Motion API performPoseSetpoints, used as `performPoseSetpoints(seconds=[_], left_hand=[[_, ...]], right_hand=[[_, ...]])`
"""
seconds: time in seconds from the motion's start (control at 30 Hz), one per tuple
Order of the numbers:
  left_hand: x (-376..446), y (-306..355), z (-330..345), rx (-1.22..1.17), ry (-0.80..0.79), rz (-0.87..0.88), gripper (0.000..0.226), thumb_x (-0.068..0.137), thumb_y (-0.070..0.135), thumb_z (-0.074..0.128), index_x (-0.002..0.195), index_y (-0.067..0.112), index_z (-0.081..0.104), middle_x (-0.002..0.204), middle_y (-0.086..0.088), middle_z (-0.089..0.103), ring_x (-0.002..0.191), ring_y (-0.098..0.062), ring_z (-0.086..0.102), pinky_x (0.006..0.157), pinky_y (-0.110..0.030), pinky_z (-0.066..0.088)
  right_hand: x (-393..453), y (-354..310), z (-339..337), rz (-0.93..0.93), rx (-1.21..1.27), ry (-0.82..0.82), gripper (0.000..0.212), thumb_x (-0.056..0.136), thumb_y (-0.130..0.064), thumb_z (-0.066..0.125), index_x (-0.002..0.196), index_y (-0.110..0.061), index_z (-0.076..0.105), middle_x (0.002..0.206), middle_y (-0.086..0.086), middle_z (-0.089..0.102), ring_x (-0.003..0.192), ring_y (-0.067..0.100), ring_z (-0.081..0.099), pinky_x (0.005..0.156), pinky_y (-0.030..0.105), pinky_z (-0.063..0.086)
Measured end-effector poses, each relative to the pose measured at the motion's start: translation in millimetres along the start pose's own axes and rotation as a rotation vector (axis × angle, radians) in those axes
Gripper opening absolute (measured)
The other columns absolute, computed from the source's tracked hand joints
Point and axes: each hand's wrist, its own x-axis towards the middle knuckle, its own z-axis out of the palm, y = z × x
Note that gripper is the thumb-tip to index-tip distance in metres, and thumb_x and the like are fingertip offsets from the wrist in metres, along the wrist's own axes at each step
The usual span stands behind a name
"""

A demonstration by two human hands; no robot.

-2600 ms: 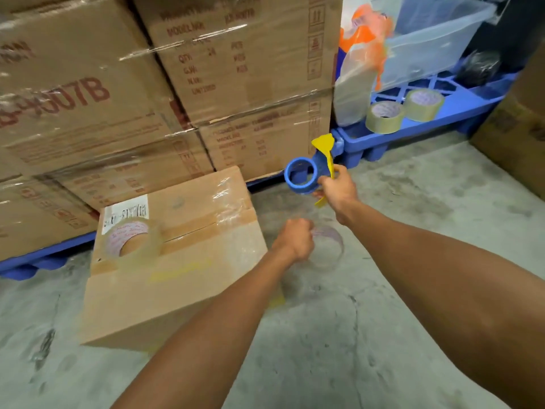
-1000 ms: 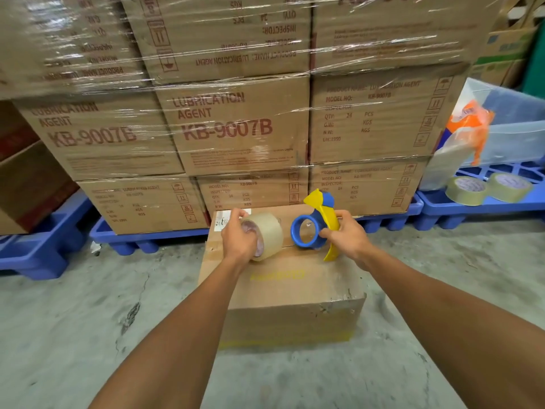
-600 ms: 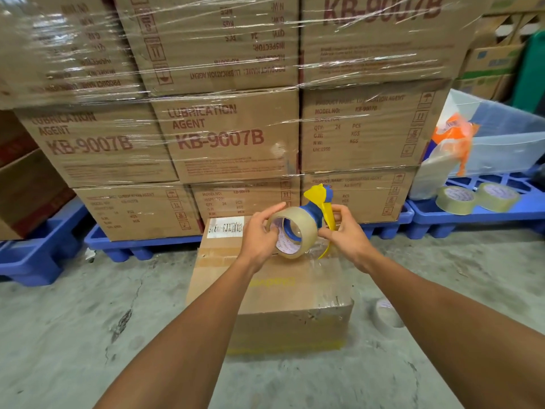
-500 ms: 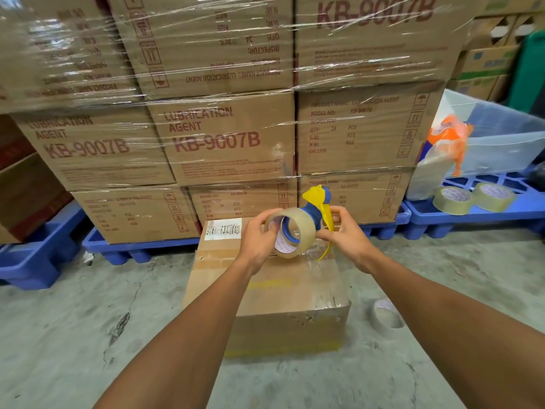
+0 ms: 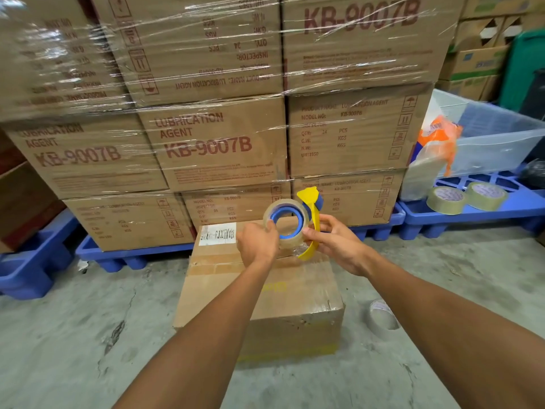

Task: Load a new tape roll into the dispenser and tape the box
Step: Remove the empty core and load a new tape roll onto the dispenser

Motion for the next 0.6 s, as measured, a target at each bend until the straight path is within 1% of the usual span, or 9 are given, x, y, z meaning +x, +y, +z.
performPoseSetpoints(seconds=[0.07,0.17,0.23,0.3,0.37,0.43,0.5,0.57,0.6], left_hand=[[-2.0,2.5,4.1,-0.017,-0.014,-0.033,0.048,0.092,0.043,0.049,0.082,0.000,0.068,0.087,-0.019,0.072,0.108,-0.029,0.050,0.088,-0.038,0.052],[1.4,5.7,9.9,-0.090,-0.018,-0.070,0.051,0.080,0.051,0.048,0.087,0.005,0.068,0.114,-0.021,0.062,0.105,-0.034,0.065,0.083,-0.044,0.059],[2.0,7.8,10.3,-0.133,-0.045,-0.089,0.051,0.079,0.052,0.050,0.092,0.006,0.070,0.121,-0.016,0.060,0.080,-0.034,0.076,0.068,-0.033,0.059],[-1.9,9.3,8.1,-0.184,-0.127,-0.073,0.043,0.088,0.042,0.054,0.105,0.007,0.071,0.125,-0.010,0.066,0.058,-0.024,0.076,0.048,-0.020,0.050],[-1.6,8.9,8.8,-0.263,-0.205,-0.076,0.041,0.093,0.035,0.056,0.123,0.010,0.067,0.133,-0.006,0.065,0.055,-0.020,0.076,0.041,-0.016,0.049],[-4.9,10.3,8.8,-0.323,-0.279,-0.083,0.036,0.094,0.032,0.059,0.123,0.012,0.067,0.124,-0.006,0.071,0.060,-0.021,0.077,0.048,-0.019,0.054],[-10.5,11.7,7.6,-0.354,-0.315,-0.076,0.031,0.093,0.027,0.063,0.120,0.011,0.065,0.112,-0.010,0.073,0.064,-0.023,0.077,0.058,-0.027,0.061],[-14.2,10.0,7.4,-0.363,-0.317,-0.049,0.030,0.091,0.021,0.067,0.119,0.011,0.062,0.105,-0.015,0.072,0.075,-0.026,0.077,0.070,-0.040,0.065],[-14.8,7.9,8.0,-0.353,-0.326,-0.038,0.031,0.090,0.018,0.068,0.119,0.012,0.060,0.103,-0.017,0.072,0.081,-0.029,0.076,0.073,-0.045,0.064]], right_hand=[[1.4,-1.7,0.2,0.010,0.037,-0.017,0.049,0.085,-0.012,0.076,0.127,-0.015,0.052,0.112,0.005,0.066,0.101,0.020,0.068,0.100,0.038,0.053],[2.1,-1.6,1.9,0.035,0.076,-0.020,0.052,0.086,-0.008,0.074,0.132,-0.011,0.049,0.108,0.003,0.066,0.098,0.018,0.068,0.093,0.034,0.054],[3.6,-1.4,4.1,0.041,0.138,0.006,0.051,0.087,-0.004,0.072,0.133,-0.009,0.049,0.103,0.001,0.067,0.094,0.016,0.068,0.086,0.032,0.054],[6.8,-3.0,4.1,0.043,0.208,0.044,0.050,0.089,0.002,0.067,0.135,-0.007,0.048,0.103,0.003,0.067,0.091,0.016,0.067,0.083,0.031,0.054],[9.4,-5.5,3.9,0.052,0.277,0.067,0.051,0.090,0.007,0.061,0.137,-0.005,0.046,0.108,0.008,0.067,0.092,0.019,0.067,0.085,0.033,0.054],[11.3,-5.9,2.4,0.070,0.343,0.079,0.048,0.090,0.008,0.057,0.135,-0.004,0.047,0.107,0.012,0.068,0.093,0.023,0.067,0.090,0.036,0.055],[13.5,-7.0,2.4,0.082,0.340,0.089,0.044,0.090,-0.003,0.065,0.131,-0.005,0.050,0.111,0.014,0.070,0.102,0.026,0.068,0.099,0.041,0.052],[17.1,-5.6,2.7,0.072,0.135,0.154,0.051,0.082,-0.023,0.078,0.126,-0.009,0.056,0.118,0.011,0.072,0.108,0.026,0.070,0.101,0.045,0.053],[18.0,-4.6,2.4,0.047,0.015,0.211,0.051,0.080,-0.027,0.080,0.125,-0.012,0.059,0.118,0.010,0.073,0.107,0.025,0.071,0.098,0.044,0.055]])
